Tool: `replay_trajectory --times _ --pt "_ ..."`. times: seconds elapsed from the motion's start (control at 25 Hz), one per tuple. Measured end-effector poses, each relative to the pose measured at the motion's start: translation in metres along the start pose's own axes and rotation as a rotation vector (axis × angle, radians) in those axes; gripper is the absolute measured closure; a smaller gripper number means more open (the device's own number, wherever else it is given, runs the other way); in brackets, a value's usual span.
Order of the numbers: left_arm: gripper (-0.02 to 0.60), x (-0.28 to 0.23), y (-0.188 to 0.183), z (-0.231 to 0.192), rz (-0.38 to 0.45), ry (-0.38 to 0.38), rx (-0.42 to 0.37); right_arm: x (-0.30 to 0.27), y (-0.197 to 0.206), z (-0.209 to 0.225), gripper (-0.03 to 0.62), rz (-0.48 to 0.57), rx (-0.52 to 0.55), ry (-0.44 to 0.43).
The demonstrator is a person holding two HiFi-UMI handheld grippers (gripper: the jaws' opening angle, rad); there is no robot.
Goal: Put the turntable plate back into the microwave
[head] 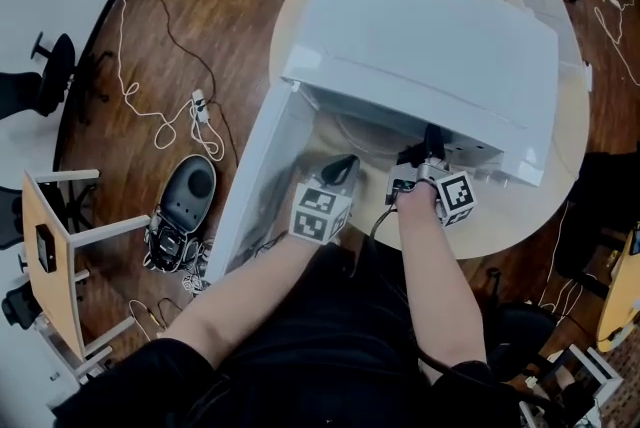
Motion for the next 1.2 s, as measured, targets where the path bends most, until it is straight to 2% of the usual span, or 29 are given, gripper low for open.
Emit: replay_trajectory --times 0.16,0.24,0.32,0.48,0.68,0.76,0.88,1.04,1.12,1.2 --pt "0.580 -0.031 -0.008 -0.002 -0.023 0.042 0.024 -0.001 0.000 -0.001 0.560 -0.028 0.043 0.020" --pt "0.580 -0.039 -0.011 -0.004 -0.027 0.035 0.048 -0.002 0.004 0.000 0.557 -0.085 0.090 0.035" --pt "0.580 -0.044 -0.016 -0.011 -0.021 0.005 0.080 -0.002 0.014 -0.004 0.552 -0.171 0.162 0.040" --pt "0.580 -0.050 -0.021 -0.016 -0.011 -0.019 0.143 0.014 0.028 -0.016 0.490 -0.287 0.346 -0.008" --pt "0.580 -0.055 -0.030 -0.026 -0.009 -0.048 0.211 0.029 0.039 -0.027 0.497 -0.378 0.521 -0.094" --pt "0.580 -0.054 -0.032 -0.031 0.018 -0.054 0.225 0.025 0.042 -0.026 0.497 -0.414 0.567 -0.072" --pt "0.580 -0.048 -0.038 -0.027 0.050 -0.027 0.209 0.022 0.044 -0.017 0.497 -0.456 0.574 0.026" --pt "0.580 -0.039 -0.034 -0.019 0.030 -0.007 0.122 0.029 0.048 0.001 0.497 -0.470 0.622 0.072" --pt "0.579 -0.030 -0.032 -0.015 0.028 -0.001 0.111 0.028 0.050 0.005 0.497 -0.451 0.595 0.034" --pt "0.579 -0.018 -0.033 -0.009 0.042 0.009 0.103 0.023 0.048 0.000 0.497 -0.397 0.490 -0.039"
Point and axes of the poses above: the fingertips, and each gripper's own axes: x backward along the fingers, z to its right, y out of its underside, the point moved 4 cm from there along x, backward along the fingers, and after that the axes turned 10 degrees about z, right-handed, at the moved point
